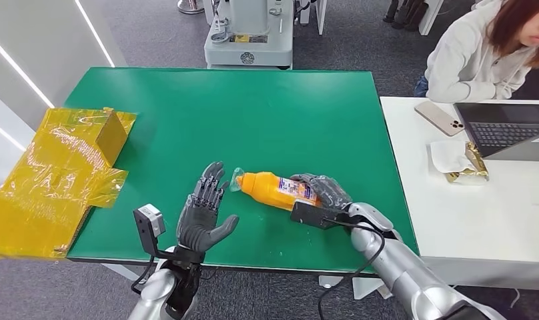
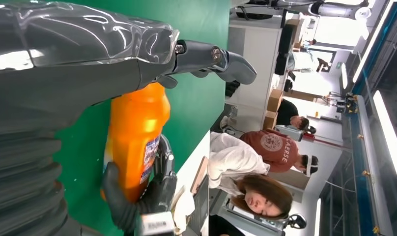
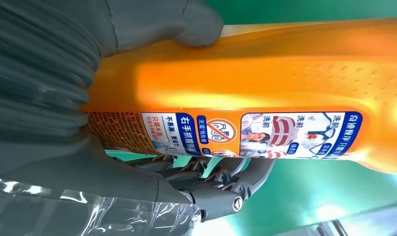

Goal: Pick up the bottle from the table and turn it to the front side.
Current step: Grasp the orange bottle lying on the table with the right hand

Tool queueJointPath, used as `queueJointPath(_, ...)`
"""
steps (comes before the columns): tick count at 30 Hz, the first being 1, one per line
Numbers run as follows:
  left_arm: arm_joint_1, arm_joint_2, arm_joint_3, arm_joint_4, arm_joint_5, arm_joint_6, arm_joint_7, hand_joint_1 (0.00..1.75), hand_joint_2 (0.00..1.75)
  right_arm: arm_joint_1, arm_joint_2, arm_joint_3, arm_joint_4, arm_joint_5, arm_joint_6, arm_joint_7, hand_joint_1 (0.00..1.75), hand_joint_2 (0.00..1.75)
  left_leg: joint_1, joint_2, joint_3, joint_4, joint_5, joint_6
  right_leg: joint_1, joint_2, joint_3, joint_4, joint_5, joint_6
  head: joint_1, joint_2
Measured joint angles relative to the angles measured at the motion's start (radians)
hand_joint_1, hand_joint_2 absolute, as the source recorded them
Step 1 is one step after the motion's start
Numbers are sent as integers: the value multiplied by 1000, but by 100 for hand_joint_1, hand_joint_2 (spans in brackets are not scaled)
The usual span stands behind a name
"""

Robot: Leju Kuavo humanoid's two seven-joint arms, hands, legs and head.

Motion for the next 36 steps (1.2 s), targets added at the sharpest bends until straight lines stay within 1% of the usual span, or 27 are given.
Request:
queueJointPath(8,-2,-2,4,0,-10,26,-15,0,175,156,1,-85,-186,-53,-22,-24,175,175,0,0,0,0,0,0,0,0,0,0,0,0,0,0)
queueJointPath(14,-12,-1,4,5,-23,59,-41,0,175,287,-4,-136,-338,-109,-79,-38,175,175,0,0,-1,0,0,0,0,0,-1,0,-1,1,0,0)
queueJointPath(20,-16,6,4,6,-26,77,-59,0,175,408,-14,-180,-458,-128,-122,-49,175,175,0,0,-2,0,-1,0,0,0,-2,0,-1,1,0,0)
queueJointPath(29,-36,20,31,6,-32,93,-68,0,175,524,-14,-231,-612,-158,-166,-68,175,175,0,0,-2,0,-1,0,0,0,-2,0,-1,0,0,0)
queueJointPath(36,-64,31,41,10,-42,58,-29,0,175,572,-14,-266,-706,-189,-196,-93,175,175,0,0,-2,0,-1,0,0,0,-2,0,-1,1,0,0)
